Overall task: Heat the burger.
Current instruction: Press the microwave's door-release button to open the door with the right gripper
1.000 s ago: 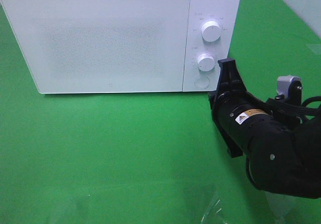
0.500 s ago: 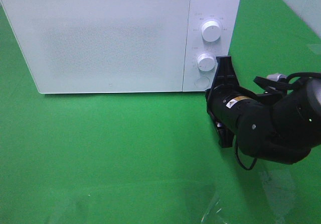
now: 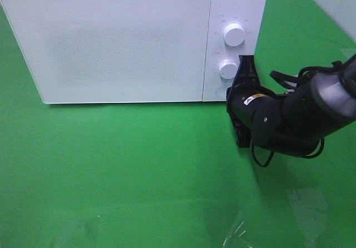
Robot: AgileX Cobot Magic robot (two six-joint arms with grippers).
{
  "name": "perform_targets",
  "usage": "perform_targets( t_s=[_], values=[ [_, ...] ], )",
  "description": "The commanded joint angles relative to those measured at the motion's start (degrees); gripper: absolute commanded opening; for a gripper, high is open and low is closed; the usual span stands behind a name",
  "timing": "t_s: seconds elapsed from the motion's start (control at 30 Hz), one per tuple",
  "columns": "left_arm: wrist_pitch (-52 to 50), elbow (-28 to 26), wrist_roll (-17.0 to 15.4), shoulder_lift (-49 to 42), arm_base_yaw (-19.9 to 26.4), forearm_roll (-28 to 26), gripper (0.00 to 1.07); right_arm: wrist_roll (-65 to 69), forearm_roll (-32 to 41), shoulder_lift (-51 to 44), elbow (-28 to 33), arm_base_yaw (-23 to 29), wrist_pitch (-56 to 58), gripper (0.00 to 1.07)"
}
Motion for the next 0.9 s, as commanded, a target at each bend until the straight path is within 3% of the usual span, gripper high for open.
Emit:
perform_targets(
  t_s=[0.03, 0.6, 0.9],
  values=[
    [-0.2, 0.1, -0.1, -0.3, 0.1, -0.3, 0.97, 0.3, -1.8, 1.8, -2.6, -1.0, 1.4, 0.0],
    [-0.2, 0.1, -0.1, -0.3, 0.1, -0.2, 0.97, 0.4, -3.0, 6.8, -8.3, -3.0, 1.0, 0.0],
    [-0.2, 0.1, -0.1, -0.3, 0.1, -0.2, 0.97, 0.6, -2.2, 7.2, -8.4, -3.0, -6.8, 0.0]
  ],
)
